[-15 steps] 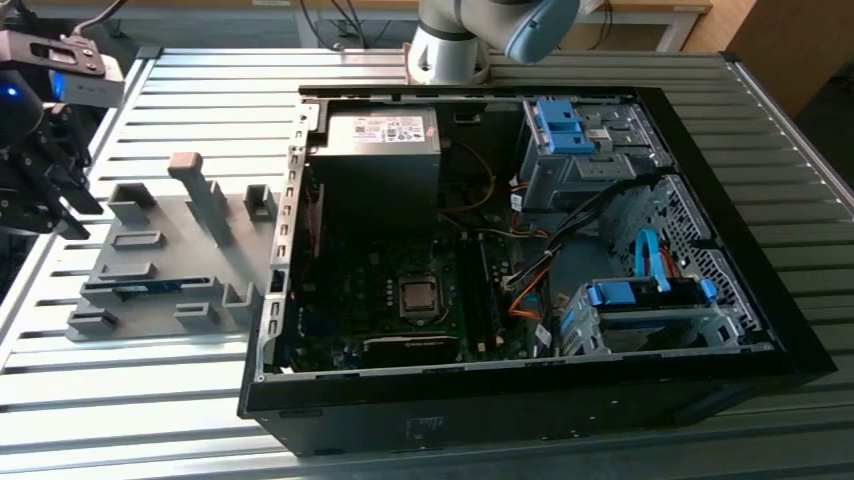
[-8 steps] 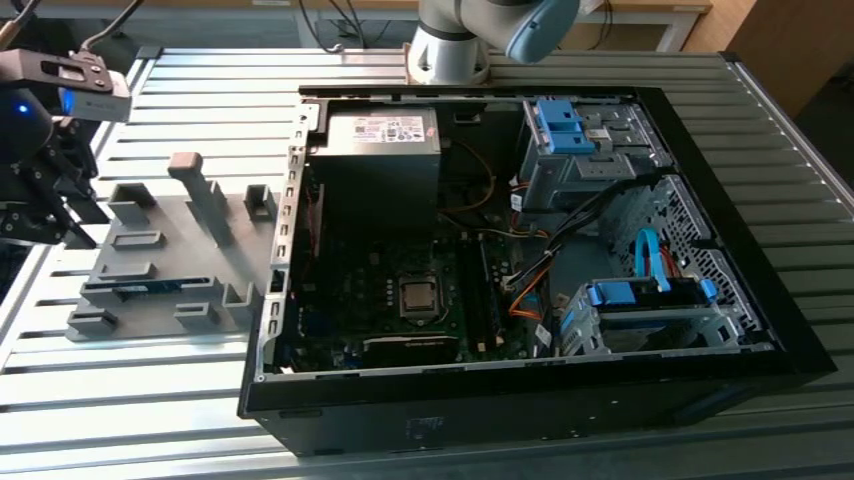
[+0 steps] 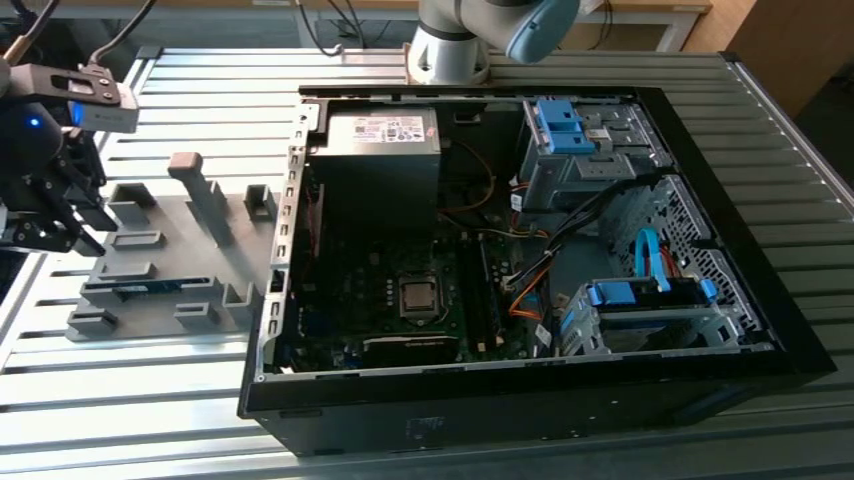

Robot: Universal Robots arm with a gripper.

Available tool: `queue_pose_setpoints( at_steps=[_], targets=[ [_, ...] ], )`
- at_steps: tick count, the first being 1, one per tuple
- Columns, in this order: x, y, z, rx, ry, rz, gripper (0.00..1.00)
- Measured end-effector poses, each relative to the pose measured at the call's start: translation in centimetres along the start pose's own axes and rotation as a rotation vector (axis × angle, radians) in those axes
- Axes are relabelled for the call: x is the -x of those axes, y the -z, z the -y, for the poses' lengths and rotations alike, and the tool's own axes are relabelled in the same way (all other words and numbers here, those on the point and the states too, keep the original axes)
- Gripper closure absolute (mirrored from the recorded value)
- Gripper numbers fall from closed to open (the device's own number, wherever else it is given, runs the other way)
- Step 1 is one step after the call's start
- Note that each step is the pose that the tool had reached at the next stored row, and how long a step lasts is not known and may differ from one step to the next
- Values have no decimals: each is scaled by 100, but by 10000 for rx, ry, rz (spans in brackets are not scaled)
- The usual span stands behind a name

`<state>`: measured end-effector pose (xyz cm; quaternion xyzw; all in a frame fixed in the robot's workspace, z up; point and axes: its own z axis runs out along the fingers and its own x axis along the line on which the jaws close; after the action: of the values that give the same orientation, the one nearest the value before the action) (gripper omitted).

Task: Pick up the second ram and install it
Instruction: 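Pick up the second ram and move it above second insertion slot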

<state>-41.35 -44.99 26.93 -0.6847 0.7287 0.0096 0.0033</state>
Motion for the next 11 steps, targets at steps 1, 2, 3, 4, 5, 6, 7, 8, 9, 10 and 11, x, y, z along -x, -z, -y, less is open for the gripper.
queue_pose_setpoints(
  at_steps=[1,2,3,4,5,6,7,8,9,10,11],
  targets=[
    [0,-19,1,-2,-34,1,62],
    [0,-38,2,-4,-83,1,62],
    [0,-55,3,-5,-142,2,62],
    [0,-69,4,-8,-224,2,62],
    [-1,-84,5,-12,-306,3,62],
    [-1,-100,6,-15,-372,4,62],
    [-2,-116,6,-16,-402,4,62],
    [-4,-135,7,-18,-404,5,62],
    [-6,-150,7,-22,-405,4,62],
    [-7,-165,7,-29,-405,5,62],
    [-11,-181,8,-35,-405,6,62]
  ],
)
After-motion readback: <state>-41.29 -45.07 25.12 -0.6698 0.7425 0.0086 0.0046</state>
